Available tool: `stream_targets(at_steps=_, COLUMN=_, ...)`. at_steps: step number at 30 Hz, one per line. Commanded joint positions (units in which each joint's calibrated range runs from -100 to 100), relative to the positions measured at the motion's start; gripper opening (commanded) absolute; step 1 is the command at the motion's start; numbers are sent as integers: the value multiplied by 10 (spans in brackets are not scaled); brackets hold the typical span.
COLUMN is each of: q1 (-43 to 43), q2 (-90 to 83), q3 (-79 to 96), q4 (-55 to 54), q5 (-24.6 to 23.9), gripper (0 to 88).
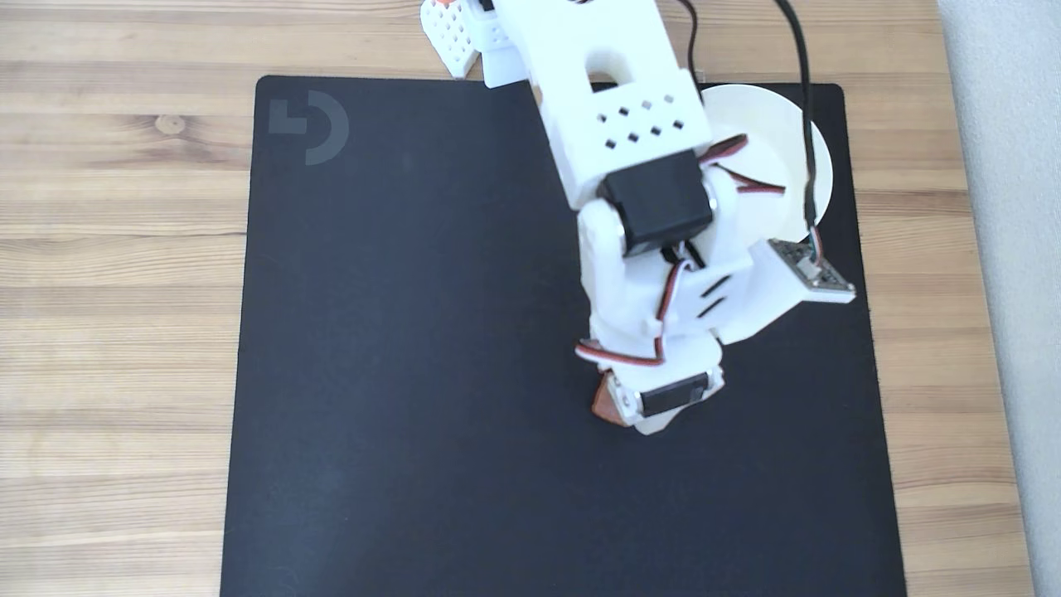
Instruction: Pick up the toy and place it on the plate
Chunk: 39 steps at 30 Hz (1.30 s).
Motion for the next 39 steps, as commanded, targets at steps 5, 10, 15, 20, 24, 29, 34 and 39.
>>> stream_targets(at_steps=5, q1=-2, q2=61, q3=-140, q4=89, q5=-2, gripper=23)
stream_targets(at_steps=10, q1=1, q2=75, q3=-141, q4=114, q5=3, gripper=23)
stream_targets(at_steps=15, q1=6, q2=76, q3=-139, q4=114, q5=3, gripper=23)
stream_targets(at_steps=20, q1=8, q2=113, q3=-143, q4=98, q5=3, gripper=23)
stream_targets(at_steps=24, q1=8, q2=136, q3=-144, q4=86, q5=3, gripper=23)
stream_targets(at_steps=29, q1=7, q2=137, q3=-144, q4=85, q5=3, gripper=23)
stream_targets(at_steps=34, q1=7, q2=137, q3=-145, q4=85, q5=3, gripper=23)
stream_targets(at_steps=39, q1=8, q2=133, q3=-145, q4=85, q5=0, gripper=23)
